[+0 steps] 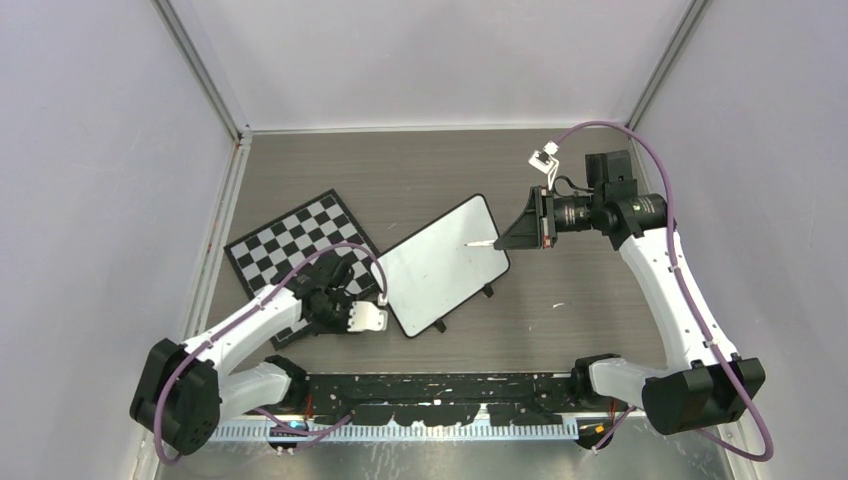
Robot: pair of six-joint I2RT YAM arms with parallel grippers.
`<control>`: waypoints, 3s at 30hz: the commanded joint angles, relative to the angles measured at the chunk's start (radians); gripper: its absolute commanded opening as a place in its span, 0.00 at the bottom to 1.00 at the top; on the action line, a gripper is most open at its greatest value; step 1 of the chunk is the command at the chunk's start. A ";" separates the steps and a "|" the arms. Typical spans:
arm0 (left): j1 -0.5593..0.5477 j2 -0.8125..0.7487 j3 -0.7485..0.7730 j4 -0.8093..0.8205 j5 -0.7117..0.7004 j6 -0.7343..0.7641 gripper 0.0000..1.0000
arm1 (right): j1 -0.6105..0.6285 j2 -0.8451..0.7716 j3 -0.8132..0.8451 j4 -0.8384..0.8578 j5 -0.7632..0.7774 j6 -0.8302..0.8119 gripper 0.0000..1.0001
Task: Write a sentence on the whiteboard
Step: Place the pen cap at the center of the board, then move the whiteboard stand to the center of the board.
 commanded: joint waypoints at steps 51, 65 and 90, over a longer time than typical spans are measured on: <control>-0.827 0.805 0.727 -0.008 -0.343 0.079 0.41 | -0.519 0.060 0.015 -0.092 0.016 -0.199 0.00; -0.799 0.891 0.842 -0.071 -0.336 0.237 0.04 | -0.519 0.067 0.011 -0.092 0.013 -0.210 0.00; -0.667 1.094 1.169 -0.006 -0.308 0.447 0.41 | -0.531 0.082 0.023 -0.089 0.020 -0.204 0.00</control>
